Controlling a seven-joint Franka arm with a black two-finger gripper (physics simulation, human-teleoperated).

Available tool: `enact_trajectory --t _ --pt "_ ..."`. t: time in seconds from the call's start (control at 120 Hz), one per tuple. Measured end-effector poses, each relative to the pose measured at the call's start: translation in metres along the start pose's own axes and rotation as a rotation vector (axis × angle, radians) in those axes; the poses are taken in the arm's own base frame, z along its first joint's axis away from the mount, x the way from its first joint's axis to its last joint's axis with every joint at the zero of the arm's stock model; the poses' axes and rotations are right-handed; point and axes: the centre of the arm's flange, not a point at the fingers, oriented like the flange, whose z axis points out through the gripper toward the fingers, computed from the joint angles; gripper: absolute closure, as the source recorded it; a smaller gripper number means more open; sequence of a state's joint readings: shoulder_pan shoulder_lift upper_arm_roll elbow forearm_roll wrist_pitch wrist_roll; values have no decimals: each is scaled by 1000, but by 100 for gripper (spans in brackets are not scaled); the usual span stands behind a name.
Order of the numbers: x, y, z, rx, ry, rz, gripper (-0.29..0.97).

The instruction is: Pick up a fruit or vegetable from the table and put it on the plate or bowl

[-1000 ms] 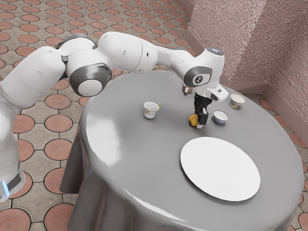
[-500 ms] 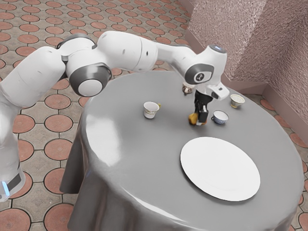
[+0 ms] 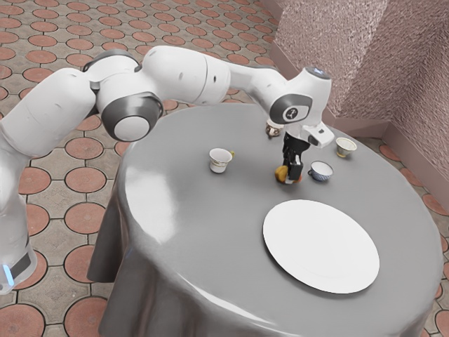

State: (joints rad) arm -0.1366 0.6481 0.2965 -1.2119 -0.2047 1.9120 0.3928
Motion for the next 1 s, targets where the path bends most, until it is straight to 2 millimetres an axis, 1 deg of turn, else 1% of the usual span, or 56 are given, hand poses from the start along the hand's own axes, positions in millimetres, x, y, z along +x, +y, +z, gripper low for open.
enact_trajectory --t 0.167,0.275,0.342,0.425,0.55,0.633,0.717,0.792,0.842,0.95,1.0 --pt "-1 0 -14 3 -14 5 30" --pt "0 6 -37 3 -4 16 31" --pt "0 16 -53 0 0 31 31" --pt "3 40 -66 -1 3 67 30" --pt "10 84 -79 -11 7 132 30" --pt "15 123 -90 -27 24 189 31" --pt "18 164 -96 -55 32 250 31" --pt "20 194 -95 -82 32 295 31" --pt "21 206 -85 -95 18 313 30" --pt "25 212 -54 -107 -23 318 31" --pt "26 213 -46 -109 -33 318 25"
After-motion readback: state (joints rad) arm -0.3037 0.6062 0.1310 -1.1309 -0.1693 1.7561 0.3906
